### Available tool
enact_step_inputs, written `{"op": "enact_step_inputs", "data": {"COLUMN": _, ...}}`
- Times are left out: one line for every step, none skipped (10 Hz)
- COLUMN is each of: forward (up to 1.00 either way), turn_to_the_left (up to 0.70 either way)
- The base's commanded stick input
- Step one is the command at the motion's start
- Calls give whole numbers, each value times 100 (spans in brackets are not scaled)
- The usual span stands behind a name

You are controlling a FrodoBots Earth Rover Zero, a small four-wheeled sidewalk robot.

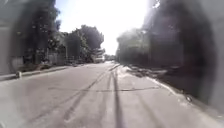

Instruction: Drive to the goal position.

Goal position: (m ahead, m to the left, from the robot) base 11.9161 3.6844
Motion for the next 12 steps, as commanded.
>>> {"op": "enact_step_inputs", "data": {"forward": 100, "turn_to_the_left": 0}}
{"op": "enact_step_inputs", "data": {"forward": 100, "turn_to_the_left": 0}}
{"op": "enact_step_inputs", "data": {"forward": 100, "turn_to_the_left": 0}}
{"op": "enact_step_inputs", "data": {"forward": 100, "turn_to_the_left": 0}}
{"op": "enact_step_inputs", "data": {"forward": 100, "turn_to_the_left": -1}}
{"op": "enact_step_inputs", "data": {"forward": 100, "turn_to_the_left": -27}}
{"op": "enact_step_inputs", "data": {"forward": 100, "turn_to_the_left": -39}}
{"op": "enact_step_inputs", "data": {"forward": 100, "turn_to_the_left": -40}}
{"op": "enact_step_inputs", "data": {"forward": 100, "turn_to_the_left": -40}}
{"op": "enact_step_inputs", "data": {"forward": 100, "turn_to_the_left": -40}}
{"op": "enact_step_inputs", "data": {"forward": 100, "turn_to_the_left": -12}}
{"op": "enact_step_inputs", "data": {"forward": 100, "turn_to_the_left": 0}}
